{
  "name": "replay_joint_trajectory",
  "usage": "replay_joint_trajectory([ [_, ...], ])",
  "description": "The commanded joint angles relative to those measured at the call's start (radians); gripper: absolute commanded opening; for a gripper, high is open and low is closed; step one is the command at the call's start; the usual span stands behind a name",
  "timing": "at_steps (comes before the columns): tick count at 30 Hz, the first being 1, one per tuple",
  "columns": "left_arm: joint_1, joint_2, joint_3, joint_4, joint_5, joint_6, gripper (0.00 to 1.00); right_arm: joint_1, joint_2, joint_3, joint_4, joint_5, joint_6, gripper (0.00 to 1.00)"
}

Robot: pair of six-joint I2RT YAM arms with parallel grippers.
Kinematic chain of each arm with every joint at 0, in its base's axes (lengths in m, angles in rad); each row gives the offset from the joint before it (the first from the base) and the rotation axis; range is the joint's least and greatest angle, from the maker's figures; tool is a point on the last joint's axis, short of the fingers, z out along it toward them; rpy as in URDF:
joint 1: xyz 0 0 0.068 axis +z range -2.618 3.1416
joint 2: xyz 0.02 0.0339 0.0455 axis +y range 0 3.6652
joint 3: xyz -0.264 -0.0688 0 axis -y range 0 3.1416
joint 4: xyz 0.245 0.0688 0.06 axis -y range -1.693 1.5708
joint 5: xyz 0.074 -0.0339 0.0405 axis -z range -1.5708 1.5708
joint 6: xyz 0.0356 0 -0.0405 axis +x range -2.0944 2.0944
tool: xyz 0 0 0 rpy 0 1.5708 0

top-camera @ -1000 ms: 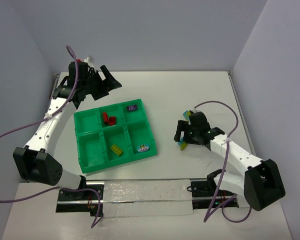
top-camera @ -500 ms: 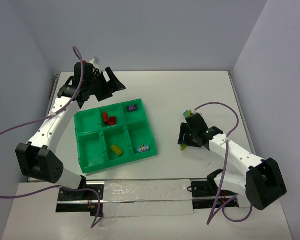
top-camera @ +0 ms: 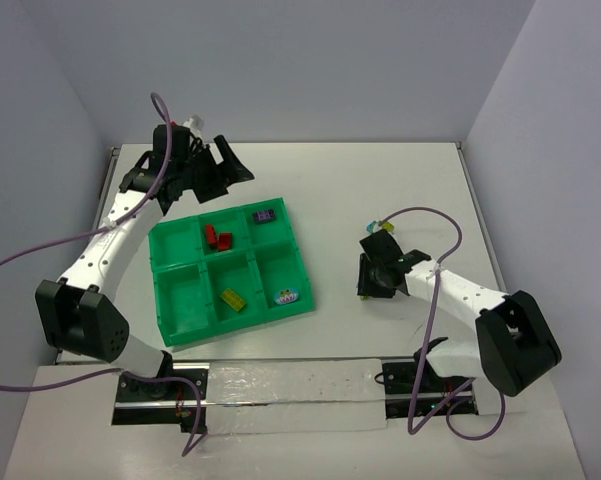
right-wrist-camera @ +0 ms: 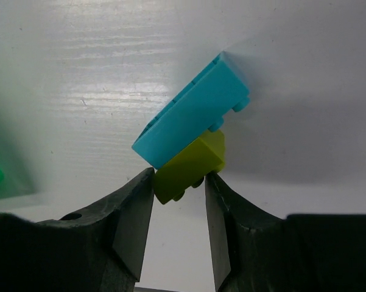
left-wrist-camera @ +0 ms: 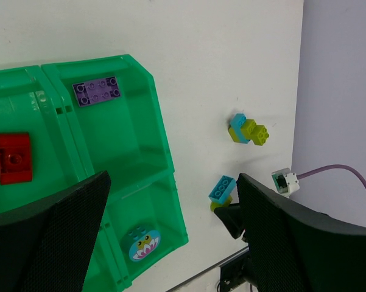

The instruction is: Sort the legos into containers by color

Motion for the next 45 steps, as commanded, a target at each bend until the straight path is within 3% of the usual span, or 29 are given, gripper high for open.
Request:
replay_joint_trajectory([
  [1,-0.007,0.008,0.062,0.027,0.016,0.014,0.92,0.005,0.05,0.063,0.021,0.075,0.006,0.48],
  [5,-0.007,0.008,0.059,0.029,0.014,0.015,0.92,0.005,0.064,0.061,0.045,0.112,0.037,0.53],
  [8,-0.005,0.012,0.057,0.03,0.017,0.014,0.92,0.005,0.057,0.046,0.073,0.119,0.053,0.49],
  [10,-0.006,0.011,0.057,0.03,0.017,0.015,0.92,0.005,0.056,0.041,0.079,0.118,0.053,0.43],
  [15,-0.005,0.018,0.065,0.03,0.02,0.015,0.92,0.006,0.044,0.03,0.078,0.119,0.046,0.12],
  [18,-0.007,0.022,0.062,0.039,0.031,0.011,0.92,0.006,0.026,0.026,0.074,0.103,0.039,0.0],
  [24,-0.048,0.048,0.089,0.041,0.096,0.012,0.92,0.029,-0.092,0.047,0.043,0.058,-0.011,0.0],
  [29,-0.105,0.096,0.065,0.109,0.327,-0.016,0.91,0.045,-0.197,0.065,0.059,0.009,-0.074,0.0],
  [35,-0.167,0.15,-0.006,0.211,0.477,-0.046,0.91,0.054,-0.26,0.111,0.084,-0.08,-0.134,0.0],
  [38,-0.176,0.177,-0.059,0.296,0.62,-0.083,0.91,0.06,-0.271,0.141,0.104,-0.131,-0.162,0.0],
  [45,-0.233,0.226,-0.043,0.279,0.658,-0.049,0.93,0.088,-0.26,0.183,0.145,-0.202,-0.165,0.0],
])
